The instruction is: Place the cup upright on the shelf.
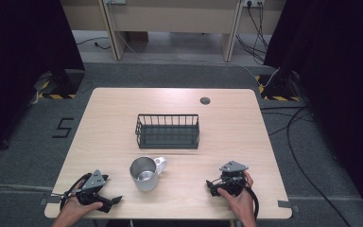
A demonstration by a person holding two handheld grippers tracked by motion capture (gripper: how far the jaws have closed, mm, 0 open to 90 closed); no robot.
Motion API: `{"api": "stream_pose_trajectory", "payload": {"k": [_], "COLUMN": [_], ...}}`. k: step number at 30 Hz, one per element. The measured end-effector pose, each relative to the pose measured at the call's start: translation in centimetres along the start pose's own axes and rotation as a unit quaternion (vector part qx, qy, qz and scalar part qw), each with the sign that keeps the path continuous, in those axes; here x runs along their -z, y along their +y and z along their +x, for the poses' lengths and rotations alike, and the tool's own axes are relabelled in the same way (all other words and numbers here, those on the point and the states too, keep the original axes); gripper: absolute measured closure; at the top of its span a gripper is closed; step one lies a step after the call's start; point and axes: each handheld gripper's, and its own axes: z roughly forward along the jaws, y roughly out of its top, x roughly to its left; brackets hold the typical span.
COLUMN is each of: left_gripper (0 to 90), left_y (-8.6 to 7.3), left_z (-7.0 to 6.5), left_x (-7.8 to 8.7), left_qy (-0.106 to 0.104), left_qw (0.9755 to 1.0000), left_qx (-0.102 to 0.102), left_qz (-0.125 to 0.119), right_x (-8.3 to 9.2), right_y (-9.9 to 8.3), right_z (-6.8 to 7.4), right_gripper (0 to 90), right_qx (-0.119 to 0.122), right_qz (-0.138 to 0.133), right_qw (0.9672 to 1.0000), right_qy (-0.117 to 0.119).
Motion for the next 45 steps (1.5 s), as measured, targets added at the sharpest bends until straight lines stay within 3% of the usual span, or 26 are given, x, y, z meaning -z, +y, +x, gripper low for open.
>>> {"api": "stream_pose_trajectory", "payload": {"k": [2,3,9,17,23,31,38,42,44,45], "left_gripper": [0.0,0.0,0.0,0.0,0.0,0.0,0.0,0.0,0.0,0.0], "left_y": [0.0,0.0,0.0,0.0,0.0,0.0,0.0,0.0,0.0,0.0], "left_z": [0.0,0.0,0.0,0.0,0.0,0.0,0.0,0.0,0.0,0.0], "left_x": [0.0,0.0,0.0,0.0,0.0,0.0,0.0,0.0,0.0,0.0], "left_qy": [0.000,0.000,0.000,0.000,0.000,0.000,0.000,0.000,0.000,0.000], "left_qw": [1.0000,1.0000,1.0000,1.0000,1.0000,1.0000,1.0000,1.0000,1.0000,1.0000], "left_qx": [0.000,0.000,0.000,0.000,0.000,0.001,0.001,0.001,0.001,0.001], "left_qz": [0.000,0.000,0.000,0.000,0.000,-0.001,0.000,0.000,0.000,0.000], "right_x": [0.1,0.3,0.3,1.2,1.0,-0.1,-1.2,-1.8,-2.5,-2.5], "right_y": [-0.1,-0.1,-0.1,1.0,2.8,5.3,6.8,7.7,8.2,8.2], "right_z": [0.0,0.1,0.3,1.4,2.9,4.8,5.8,6.6,7.2,7.2], "right_gripper": [7.4,15.6,15.2,16.5,22.2,32.2,41.4,45.8,48.4,48.4], "right_qx": [0.007,0.009,0.013,0.035,0.067,0.102,0.122,0.132,0.137,0.137], "right_qz": [-0.005,-0.014,-0.025,-0.079,-0.113,-0.135,-0.144,-0.153,-0.158,-0.158], "right_qw": [1.0000,0.9998,0.9995,0.9955,0.9886,0.9768,0.9714,0.9668,0.9631,0.9631], "right_qy": [0.003,0.007,0.014,0.038,0.073,0.132,0.145,0.156,0.170,0.170]}}
